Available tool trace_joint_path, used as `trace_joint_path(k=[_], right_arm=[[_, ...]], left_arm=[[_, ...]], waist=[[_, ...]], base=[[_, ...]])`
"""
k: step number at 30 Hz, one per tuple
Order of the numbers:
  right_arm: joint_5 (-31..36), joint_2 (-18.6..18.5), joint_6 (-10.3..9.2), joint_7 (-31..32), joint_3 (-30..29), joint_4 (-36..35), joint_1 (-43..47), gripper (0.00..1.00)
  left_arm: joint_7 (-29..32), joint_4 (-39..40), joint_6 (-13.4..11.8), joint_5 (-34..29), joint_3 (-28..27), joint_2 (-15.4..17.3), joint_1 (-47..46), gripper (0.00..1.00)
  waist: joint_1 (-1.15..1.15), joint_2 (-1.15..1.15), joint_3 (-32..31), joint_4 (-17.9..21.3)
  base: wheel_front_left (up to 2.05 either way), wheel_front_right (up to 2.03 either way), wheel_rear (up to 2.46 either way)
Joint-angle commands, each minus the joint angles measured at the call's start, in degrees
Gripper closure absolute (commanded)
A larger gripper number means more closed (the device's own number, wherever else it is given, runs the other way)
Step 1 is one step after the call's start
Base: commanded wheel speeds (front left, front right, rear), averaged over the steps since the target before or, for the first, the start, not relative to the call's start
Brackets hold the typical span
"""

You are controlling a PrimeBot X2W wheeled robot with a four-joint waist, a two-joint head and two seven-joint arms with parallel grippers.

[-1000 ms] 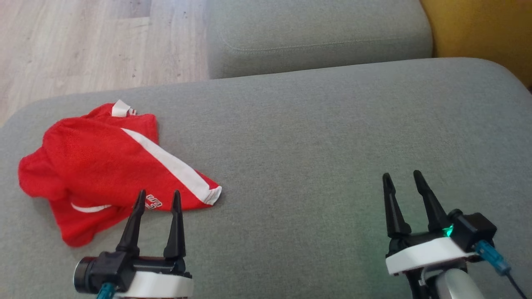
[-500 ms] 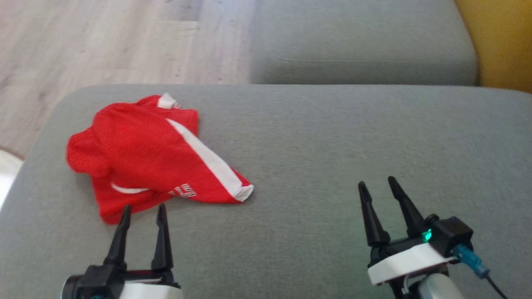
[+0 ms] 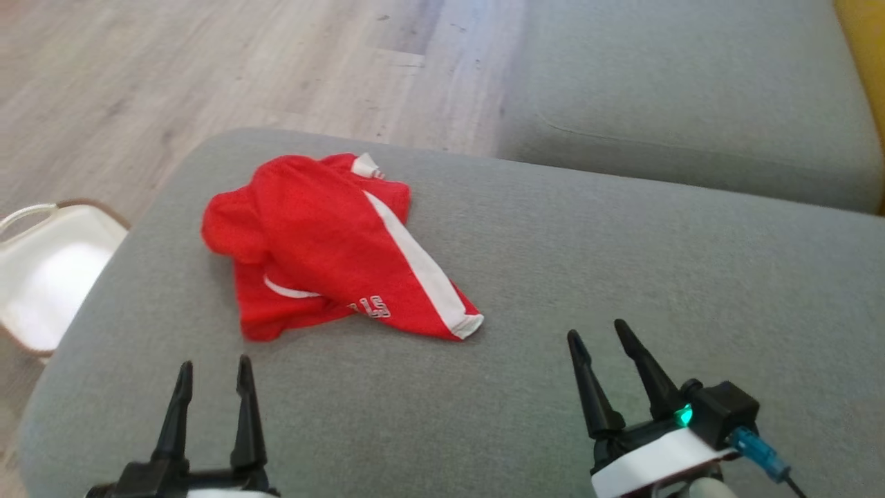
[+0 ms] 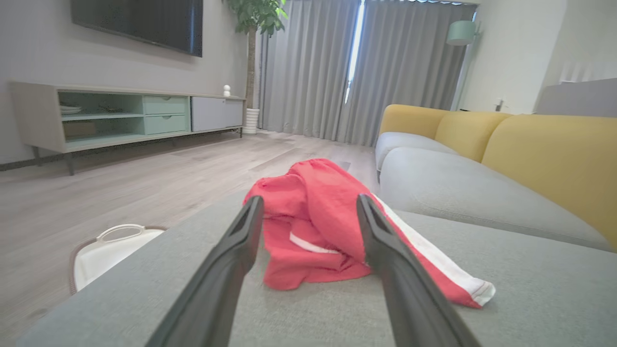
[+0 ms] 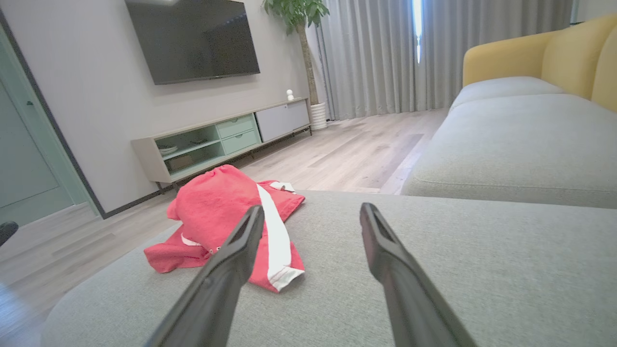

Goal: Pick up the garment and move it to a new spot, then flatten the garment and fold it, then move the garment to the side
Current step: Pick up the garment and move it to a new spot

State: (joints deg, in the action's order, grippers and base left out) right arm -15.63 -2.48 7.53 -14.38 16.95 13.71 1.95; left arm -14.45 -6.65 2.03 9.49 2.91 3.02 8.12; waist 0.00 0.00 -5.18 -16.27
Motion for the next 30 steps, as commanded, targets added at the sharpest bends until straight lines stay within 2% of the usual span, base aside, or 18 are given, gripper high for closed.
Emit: trace_joint_path(k=[1, 11, 19, 23, 26, 30], right_arm=[[-0.24, -0.40, -0.04, -0.62, 1.54, -1.90, -1.62, 0.00], [-0.80, -0.40, -0.04, -0.62, 2.40, -2.03, -1.64, 0.00], [-0.65, -0.40, -0.04, -0.62, 2.71, -2.10, -1.86, 0.00], [-0.24, -0.40, -0.04, -0.62, 1.89, -2.37, -2.83, 0.00], [0.14, -0.40, -0.04, -0.62, 1.49, -2.53, -3.77, 0.00], [0.16, -0.40, -0.04, -0.62, 0.82, -2.57, -4.62, 0.00]], left_arm=[[-0.55, 2.17, 0.01, -0.22, -2.22, -0.14, -1.81, 0.00], [-0.55, 2.30, 0.31, -0.29, -3.10, -0.14, -1.38, 0.00], [-0.55, 2.33, 0.73, -0.50, -4.41, 0.32, -2.38, 0.00], [-0.55, 1.67, 2.12, -1.83, -4.63, 3.16, -6.32, 0.00], [-0.21, 0.15, 3.27, -2.64, -4.27, 6.69, -12.34, 0.00], [5.51, -3.80, 4.68, -1.97, -2.82, 11.98, -22.77, 0.00]], waist=[[0.00, 0.00, -0.29, -0.90], [0.00, 0.00, -0.41, -3.00], [0.00, 0.00, 0.69, -2.00], [0.00, 0.00, 2.84, -0.21], [0.00, 0.00, 4.50, 1.17], [0.00, 0.00, 6.29, 3.17]], base=[[0.00, 0.00, 0.00], [0.00, 0.00, 0.00], [0.00, 0.00, 0.00], [0.00, 0.00, 0.00], [0.00, 0.00, 0.00], [0.00, 0.00, 0.00]])
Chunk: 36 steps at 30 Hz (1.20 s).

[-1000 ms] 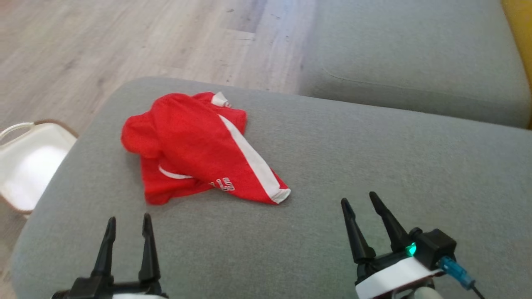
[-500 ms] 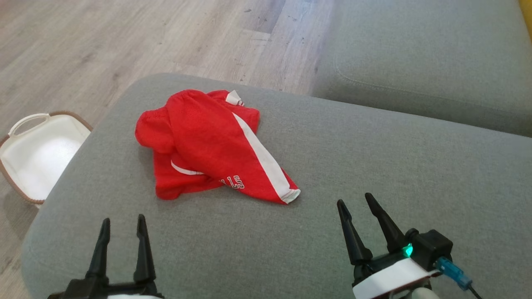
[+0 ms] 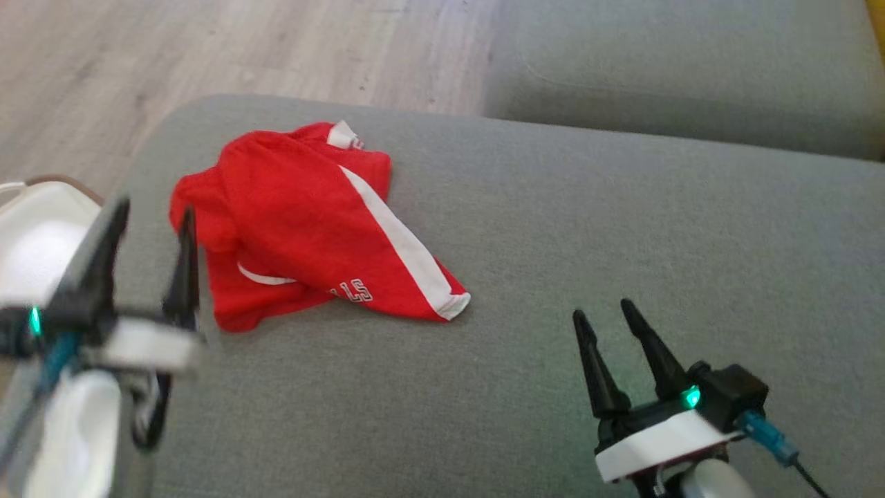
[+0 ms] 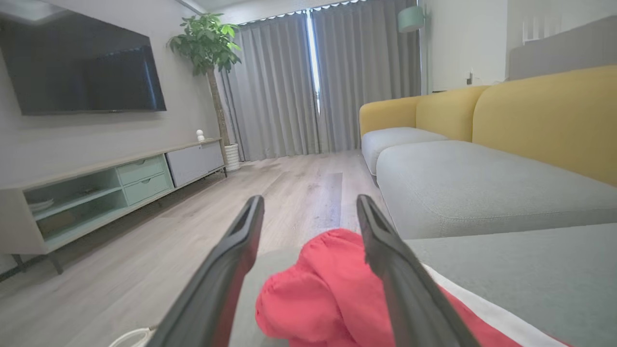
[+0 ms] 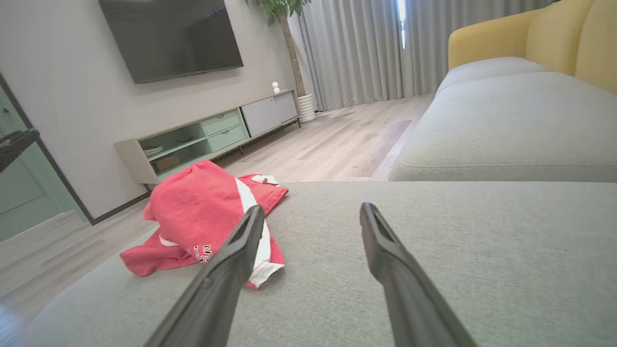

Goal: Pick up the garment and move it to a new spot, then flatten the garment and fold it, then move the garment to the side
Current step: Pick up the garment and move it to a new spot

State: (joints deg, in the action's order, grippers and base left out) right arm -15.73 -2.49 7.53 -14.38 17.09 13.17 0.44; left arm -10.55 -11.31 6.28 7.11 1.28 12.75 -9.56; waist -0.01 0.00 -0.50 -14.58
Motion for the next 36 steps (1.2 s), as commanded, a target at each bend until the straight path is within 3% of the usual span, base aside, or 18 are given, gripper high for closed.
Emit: trace_joint_path(k=[1, 4, 10, 15, 22, 29, 30, 36], right_arm=[[0.35, -0.39, -0.04, -0.62, 0.59, -2.19, -3.53, 0.00], [0.83, -0.39, -0.04, -0.62, 0.70, -2.69, -5.04, 0.00], [1.22, -0.39, -0.04, -0.62, -0.01, -3.97, -7.62, 0.00], [1.43, -0.39, -0.04, -0.62, -1.03, -4.94, -9.32, 0.00], [1.60, -0.39, -0.04, -0.62, -1.13, -5.19, -10.56, 0.00], [1.79, -0.39, -0.04, -0.62, -1.76, -5.08, -10.82, 0.00], [1.83, -0.39, -0.04, -0.62, -1.92, -5.08, -10.83, 0.00], [1.83, -0.39, -0.04, -0.62, -2.06, -4.67, -10.47, 0.00]], left_arm=[[3.69, -0.16, 0.67, 0.85, -0.38, 3.42, -8.02, 0.00], [10.71, -4.54, 1.09, 3.78, 2.21, 6.68, -16.55, 0.00], [25.70, -12.12, 1.19, 13.95, 15.86, 15.41, -29.39, 0.00], [34.93, -17.66, 1.20, 22.41, 23.08, 20.51, -36.81, 0.00], [38.87, -23.09, 1.20, 26.27, 26.27, 22.89, -40.56, 0.00], [40.92, -28.33, 1.20, 29.47, 28.05, 22.15, -41.45, 0.00], [41.14, -28.43, 1.20, 30.07, 28.55, 22.06, -41.42, 1.00], [34.84, -28.30, 1.20, 30.79, 29.06, 22.61, -42.78, 1.00]], waist=[[0.01, 0.00, 2.27, 1.96], [0.01, 0.00, 4.70, 3.62], [0.01, 0.00, 9.99, 6.68], [0.01, 0.00, 14.09, 8.94], [0.01, 0.00, 16.80, 10.96], [0.01, 0.00, 17.22, 11.85], [0.01, 0.00, 17.14, 11.85], [0.01, 0.00, 15.42, 11.52]], base=[[0.00, 0.00, 0.00], [0.00, 0.00, 0.00], [0.00, 0.00, 0.00], [0.00, 0.00, 0.00], [0.00, 0.00, 0.00], [0.00, 0.00, 0.00], [0.00, 0.00, 0.00], [0.00, 0.00, 0.00]])
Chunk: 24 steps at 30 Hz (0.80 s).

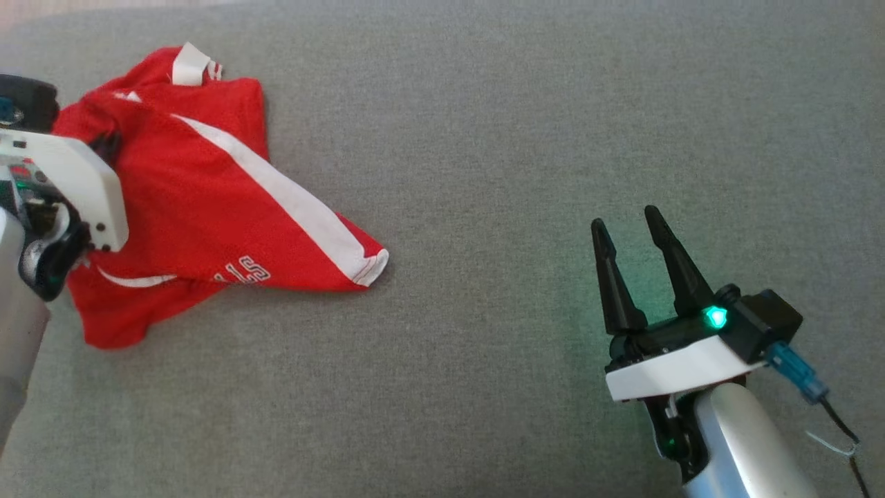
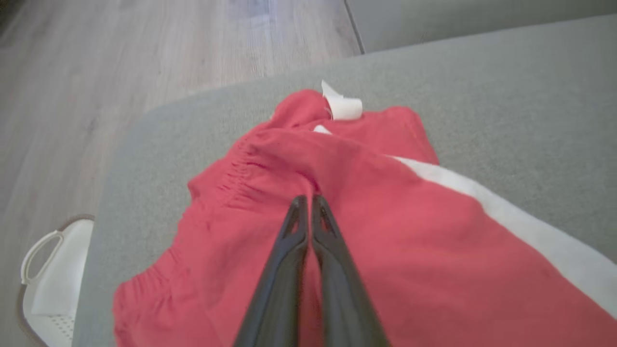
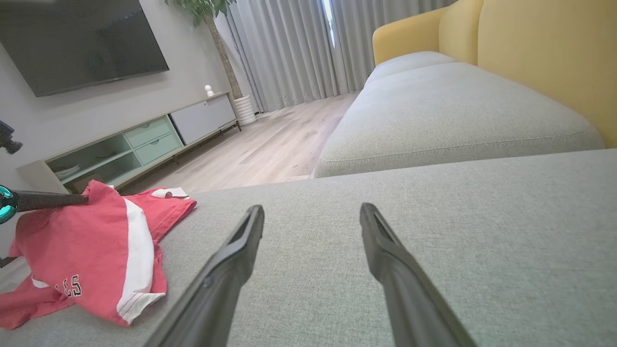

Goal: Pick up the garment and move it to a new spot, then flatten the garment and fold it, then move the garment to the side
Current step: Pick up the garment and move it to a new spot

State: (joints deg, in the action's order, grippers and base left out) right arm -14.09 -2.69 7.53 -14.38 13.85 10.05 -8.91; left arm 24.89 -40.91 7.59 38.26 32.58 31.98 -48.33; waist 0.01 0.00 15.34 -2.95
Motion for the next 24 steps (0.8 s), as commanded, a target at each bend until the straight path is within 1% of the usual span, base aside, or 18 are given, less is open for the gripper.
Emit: trace_joint_path(k=[1, 8, 11, 13, 17, 22, 24], right_arm=[[0.15, -0.19, -0.04, -0.62, 1.24, -1.41, -0.98, 0.00], [-0.69, -0.19, -0.04, -0.62, 1.57, -0.53, 0.67, 0.00], [-1.12, -0.19, -0.04, -0.62, 1.76, -0.18, 1.49, 0.00], [-1.41, -0.19, -0.04, -0.62, 1.79, 0.00, 2.01, 0.00], [-2.07, -0.19, -0.04, -0.62, 1.94, 0.29, 2.86, 0.00], [-3.05, -0.19, -0.04, -0.62, 1.85, -0.01, 2.96, 0.00], [-3.27, -0.19, -0.04, -0.62, 1.70, -0.18, 2.85, 0.00]], left_arm=[[-2.46, 1.42, -0.10, -0.44, -2.36, 3.49, -4.31, 1.00], [-14.90, 4.25, -0.10, -0.82, -3.74, 4.00, -4.96, 1.00], [-20.21, 7.86, -0.17, -2.18, -3.98, 4.72, -4.61, 1.00], [-22.91, 10.89, -0.65, -2.55, -4.33, 4.70, -3.95, 1.00], [-24.50, 17.54, -1.89, -2.87, -4.15, 4.36, -2.11, 1.00], [-21.99, 26.01, -4.08, -2.79, -2.38, 2.87, 0.77, 1.00], [-21.53, 27.51, -4.52, -2.69, -2.04, 2.39, 1.19, 1.00]], waist=[[-0.01, 0.00, -0.94, -0.17], [-0.01, 0.00, -5.70, -0.65], [-0.01, 0.00, -7.84, -0.69], [-0.01, 0.00, -9.16, -0.68], [-0.01, 0.00, -11.21, -0.28], [-0.01, 0.00, -12.37, 1.69], [-0.01, 0.00, -12.35, 2.28]], base=[[0.00, 0.00, 0.00], [0.00, 0.00, 0.00], [0.00, 0.00, 0.00], [0.00, 0.00, 0.00], [0.00, 0.00, 0.00], [0.00, 0.00, 0.00], [0.00, 0.00, 0.00]])
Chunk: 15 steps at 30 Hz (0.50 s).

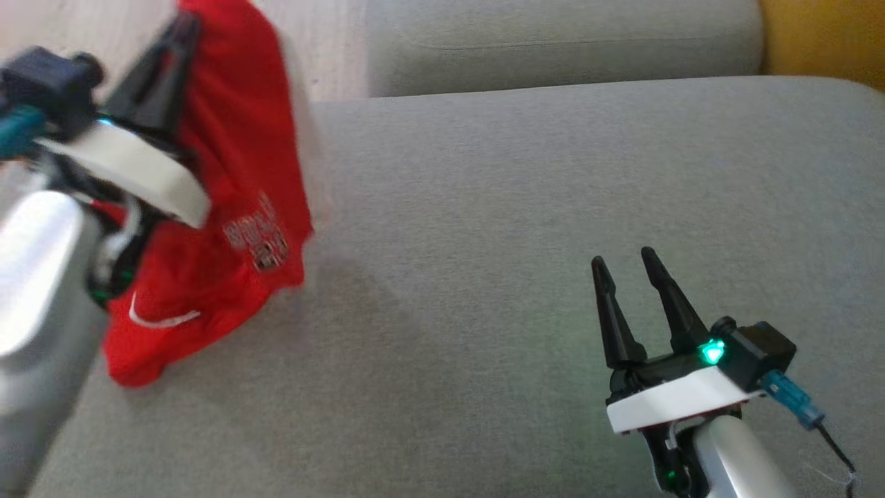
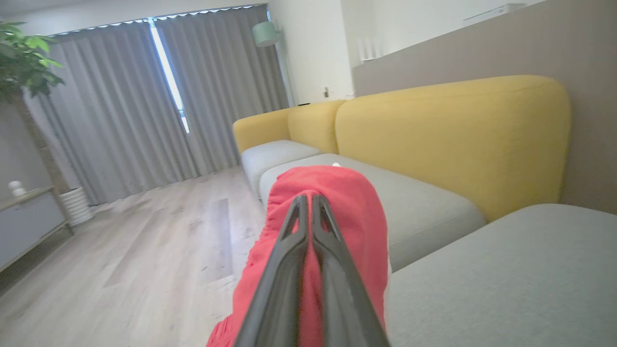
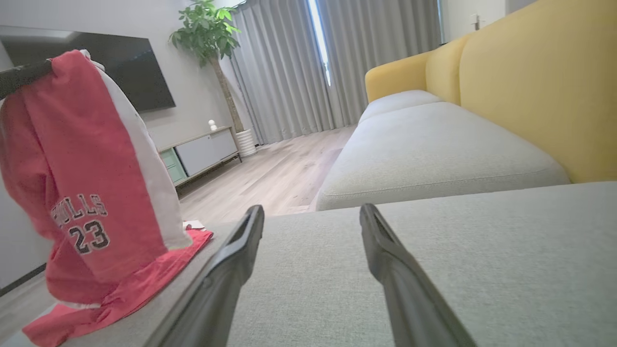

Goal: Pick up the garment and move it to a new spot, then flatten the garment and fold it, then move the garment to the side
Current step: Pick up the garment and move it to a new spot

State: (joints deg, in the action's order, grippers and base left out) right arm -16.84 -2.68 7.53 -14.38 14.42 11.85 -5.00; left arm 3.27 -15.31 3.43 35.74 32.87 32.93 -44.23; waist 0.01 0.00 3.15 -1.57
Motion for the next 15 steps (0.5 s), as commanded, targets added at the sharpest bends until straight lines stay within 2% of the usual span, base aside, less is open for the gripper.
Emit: trace_joint_path(k=[1, 8, 15], right_arm=[[-0.74, -0.20, -0.04, -0.62, 0.98, -2.13, -1.20, 0.00], [-1.47, -0.20, -0.04, -0.62, 1.66, -3.04, -3.10, 0.00], [-3.65, -0.20, -0.04, -0.62, 3.79, -4.21, -5.73, 0.00]], left_arm=[[0.51, 3.31, -0.80, -0.05, -2.01, 0.89, -2.56, 1.00], [1.46, 8.07, -2.78, -0.54, 0.65, -4.54, -3.82, 1.00], [-1.20, 6.30, -3.64, -1.45, 2.77, -12.32, -8.45, 1.00]], waist=[[-0.01, 0.00, -0.01, 1.60], [-0.01, 0.00, 2.32, 7.80], [-0.01, 0.00, 4.93, 16.27]], base=[[0.00, 0.00, 0.00], [0.00, 0.00, 0.00], [0.00, 0.00, 0.00]])
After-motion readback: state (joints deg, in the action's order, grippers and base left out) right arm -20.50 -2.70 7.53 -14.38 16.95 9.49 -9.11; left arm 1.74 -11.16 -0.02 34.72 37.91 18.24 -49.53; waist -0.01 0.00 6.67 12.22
